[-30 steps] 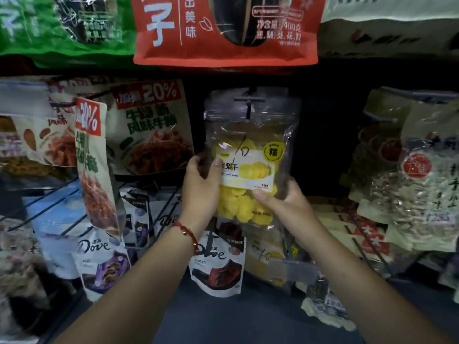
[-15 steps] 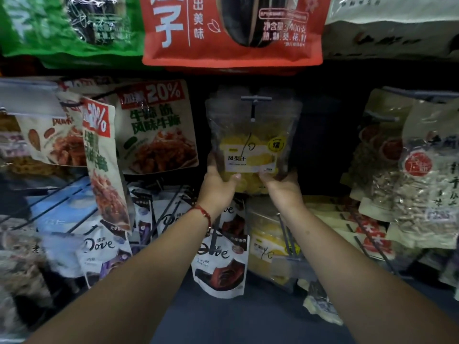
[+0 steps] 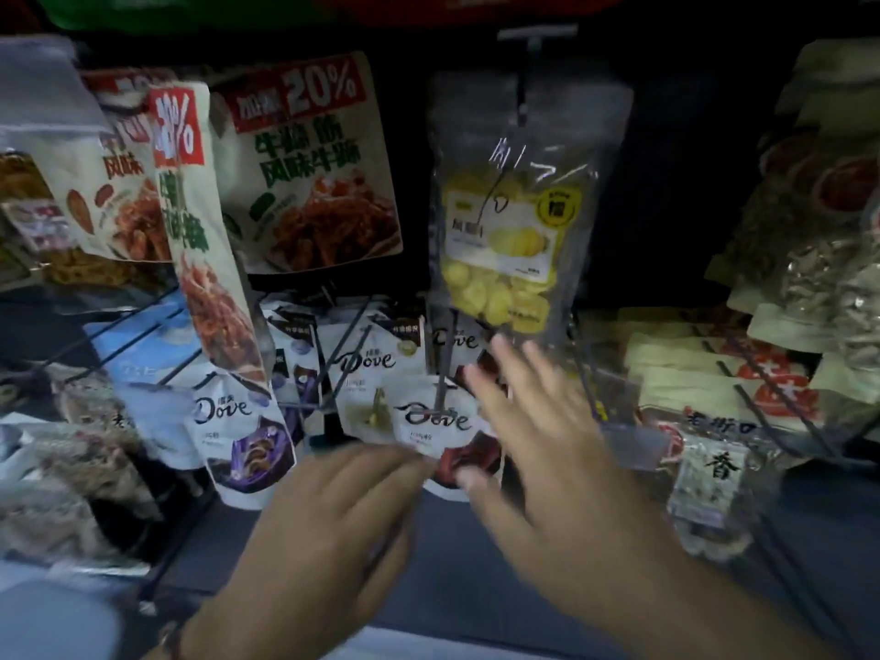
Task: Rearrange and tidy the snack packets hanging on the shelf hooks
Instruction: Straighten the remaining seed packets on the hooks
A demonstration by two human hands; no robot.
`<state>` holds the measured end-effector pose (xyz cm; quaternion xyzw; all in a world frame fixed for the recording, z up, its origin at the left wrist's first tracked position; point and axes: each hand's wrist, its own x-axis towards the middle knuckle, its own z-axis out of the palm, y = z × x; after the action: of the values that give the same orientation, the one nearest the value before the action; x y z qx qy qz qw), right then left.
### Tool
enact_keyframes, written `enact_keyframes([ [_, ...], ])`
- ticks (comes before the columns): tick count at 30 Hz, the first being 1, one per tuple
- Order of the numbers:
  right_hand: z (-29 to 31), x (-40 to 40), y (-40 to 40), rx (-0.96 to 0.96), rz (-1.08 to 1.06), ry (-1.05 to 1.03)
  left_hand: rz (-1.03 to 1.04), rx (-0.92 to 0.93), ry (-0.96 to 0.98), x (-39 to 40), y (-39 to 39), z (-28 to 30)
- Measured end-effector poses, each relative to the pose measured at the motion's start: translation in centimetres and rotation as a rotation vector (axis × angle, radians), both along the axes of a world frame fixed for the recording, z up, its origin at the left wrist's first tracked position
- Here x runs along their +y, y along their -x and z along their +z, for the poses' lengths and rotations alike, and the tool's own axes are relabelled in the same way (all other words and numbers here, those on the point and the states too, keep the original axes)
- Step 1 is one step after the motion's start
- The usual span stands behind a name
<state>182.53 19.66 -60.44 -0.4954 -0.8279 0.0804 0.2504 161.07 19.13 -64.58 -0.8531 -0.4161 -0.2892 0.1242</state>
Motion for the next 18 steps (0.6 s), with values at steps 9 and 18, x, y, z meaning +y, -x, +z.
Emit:
enact_keyframes([
  [9,-9.4,0.7,4.5,-0.202,-0.109,0.081,0.184,0.339,0.203,6.9,3.1,-9.9],
  [18,-14.6,6.9,5.2,-0.288,-0.369,-0.12,0.217,0.204,0.057,13.4,-0.3,-12.8],
])
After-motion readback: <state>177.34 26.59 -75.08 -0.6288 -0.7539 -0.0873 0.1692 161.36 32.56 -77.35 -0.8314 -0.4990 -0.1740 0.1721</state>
